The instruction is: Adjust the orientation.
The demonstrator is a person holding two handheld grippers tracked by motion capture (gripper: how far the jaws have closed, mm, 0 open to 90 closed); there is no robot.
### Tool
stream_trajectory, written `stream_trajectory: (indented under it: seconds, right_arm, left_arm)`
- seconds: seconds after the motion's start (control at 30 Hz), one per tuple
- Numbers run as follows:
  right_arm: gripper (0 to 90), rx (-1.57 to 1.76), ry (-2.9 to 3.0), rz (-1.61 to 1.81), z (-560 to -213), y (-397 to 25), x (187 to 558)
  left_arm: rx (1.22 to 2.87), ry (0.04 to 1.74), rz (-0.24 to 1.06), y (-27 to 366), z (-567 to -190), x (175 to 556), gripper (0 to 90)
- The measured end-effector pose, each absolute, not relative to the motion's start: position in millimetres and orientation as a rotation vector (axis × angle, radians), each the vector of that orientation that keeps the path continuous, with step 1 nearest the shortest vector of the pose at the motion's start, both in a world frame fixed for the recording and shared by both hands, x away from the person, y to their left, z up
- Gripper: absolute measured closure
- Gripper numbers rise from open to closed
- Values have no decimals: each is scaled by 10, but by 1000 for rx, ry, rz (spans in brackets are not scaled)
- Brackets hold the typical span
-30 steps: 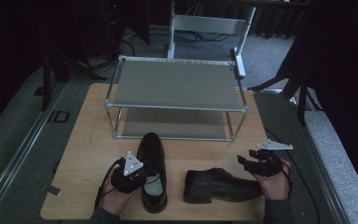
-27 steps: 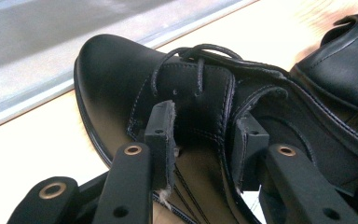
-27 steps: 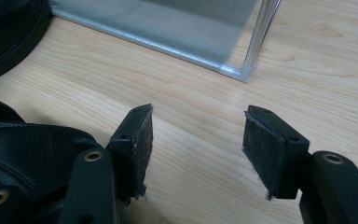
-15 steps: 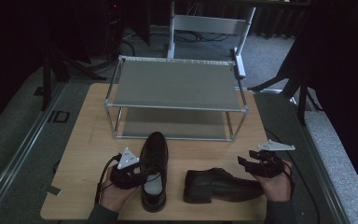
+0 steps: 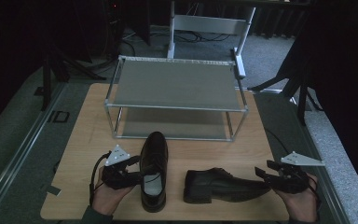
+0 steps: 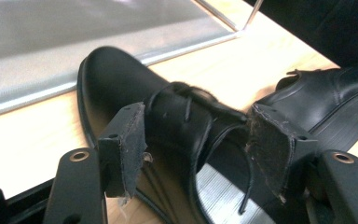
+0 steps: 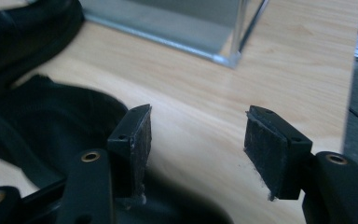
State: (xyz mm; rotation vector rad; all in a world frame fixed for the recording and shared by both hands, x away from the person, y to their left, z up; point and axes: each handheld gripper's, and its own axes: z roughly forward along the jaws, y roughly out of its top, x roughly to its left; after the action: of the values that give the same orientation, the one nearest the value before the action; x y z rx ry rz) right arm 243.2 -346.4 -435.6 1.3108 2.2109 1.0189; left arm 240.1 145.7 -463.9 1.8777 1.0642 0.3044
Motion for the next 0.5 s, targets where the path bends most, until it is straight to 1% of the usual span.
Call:
stream_trajectory:
  seconds: [0.23,0.5]
  right_arm:
    - [406,1313,2230,975,-4353,-3583,2274]
    - [406,1363,2253,961,-4438,-3725,2106]
  left_arm:
    - [1889,996,297,1210,-4527,2439,395]
    - [1959,914,254,806,-4477,2480,395]
